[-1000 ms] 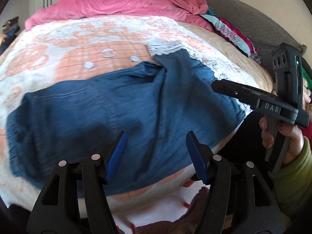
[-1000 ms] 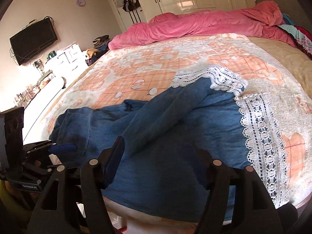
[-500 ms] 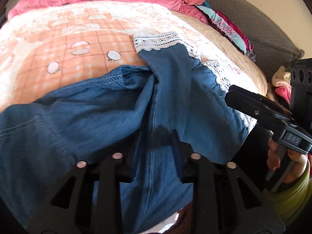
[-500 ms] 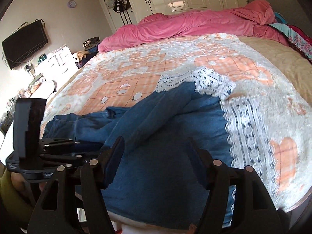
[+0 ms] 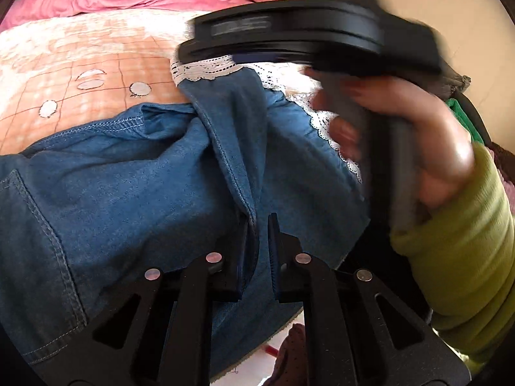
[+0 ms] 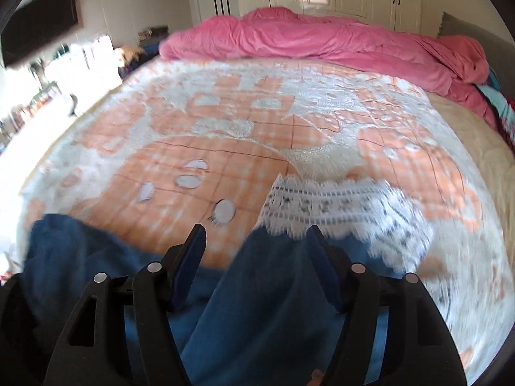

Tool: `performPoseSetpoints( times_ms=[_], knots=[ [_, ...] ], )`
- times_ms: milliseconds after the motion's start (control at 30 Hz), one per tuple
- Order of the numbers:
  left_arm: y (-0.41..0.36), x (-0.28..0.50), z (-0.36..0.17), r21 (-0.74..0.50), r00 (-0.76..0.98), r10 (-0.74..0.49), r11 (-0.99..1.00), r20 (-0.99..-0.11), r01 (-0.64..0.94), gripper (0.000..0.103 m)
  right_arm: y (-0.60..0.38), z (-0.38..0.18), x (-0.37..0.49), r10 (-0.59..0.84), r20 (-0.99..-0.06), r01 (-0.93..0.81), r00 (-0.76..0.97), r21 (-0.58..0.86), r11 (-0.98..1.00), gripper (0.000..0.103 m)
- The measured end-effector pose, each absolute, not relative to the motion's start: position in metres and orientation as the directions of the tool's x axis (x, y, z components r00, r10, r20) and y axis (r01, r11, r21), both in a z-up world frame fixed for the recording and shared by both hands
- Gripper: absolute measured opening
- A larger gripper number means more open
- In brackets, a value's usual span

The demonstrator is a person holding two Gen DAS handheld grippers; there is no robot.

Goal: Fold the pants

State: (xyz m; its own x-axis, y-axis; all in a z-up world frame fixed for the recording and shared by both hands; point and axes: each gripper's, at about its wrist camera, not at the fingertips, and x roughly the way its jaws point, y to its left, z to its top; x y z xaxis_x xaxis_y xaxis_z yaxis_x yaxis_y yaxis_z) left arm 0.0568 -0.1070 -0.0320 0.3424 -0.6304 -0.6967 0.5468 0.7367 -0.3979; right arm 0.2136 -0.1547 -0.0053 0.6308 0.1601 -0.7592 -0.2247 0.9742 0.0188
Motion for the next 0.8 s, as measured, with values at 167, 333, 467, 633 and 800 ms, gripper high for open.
performPoseSetpoints(
  times_ms=[167,333,467,633,800],
  knots=[
    [-0.104,0.056,-0.033,-0.405,0.342,-0.632,0.738,-0.696,0.539,0.006,-0.141,-0.028,0.253,0.054,-0.804,-0.180,0.592,-0.066,0.981,0.063],
    [-0.100,0.056,-0.031,-0.343,0.382,-0.588,0.768,-0.713,0.540,0.006,-0.144,-0.054,0.281,-0.036,-0.841,-0.146,0.540,-0.136,0.980,0.037],
    [-0.095,0.054,-0.029,-0.355,0.380,-0.592,0.768,-0.710,0.533,0.006,-0.163,-0.051,0.277,0.064,-0.817,-0.145,0.573,-0.024,0.989,0.010],
    [-0.091,0.054,-0.028,-0.370,0.377,-0.602,0.764,-0.704,0.529,0.015,-0.205,-0.022,0.238,0.178,-0.742,-0.080,0.646,0.165,0.983,0.009],
    [-0.088,0.061,-0.031,-0.360,0.390,-0.603,0.763,-0.696,0.536,0.031,-0.253,0.003,0.176,0.211,-0.667,-0.016,0.715,0.285,0.958,0.007]
  ],
)
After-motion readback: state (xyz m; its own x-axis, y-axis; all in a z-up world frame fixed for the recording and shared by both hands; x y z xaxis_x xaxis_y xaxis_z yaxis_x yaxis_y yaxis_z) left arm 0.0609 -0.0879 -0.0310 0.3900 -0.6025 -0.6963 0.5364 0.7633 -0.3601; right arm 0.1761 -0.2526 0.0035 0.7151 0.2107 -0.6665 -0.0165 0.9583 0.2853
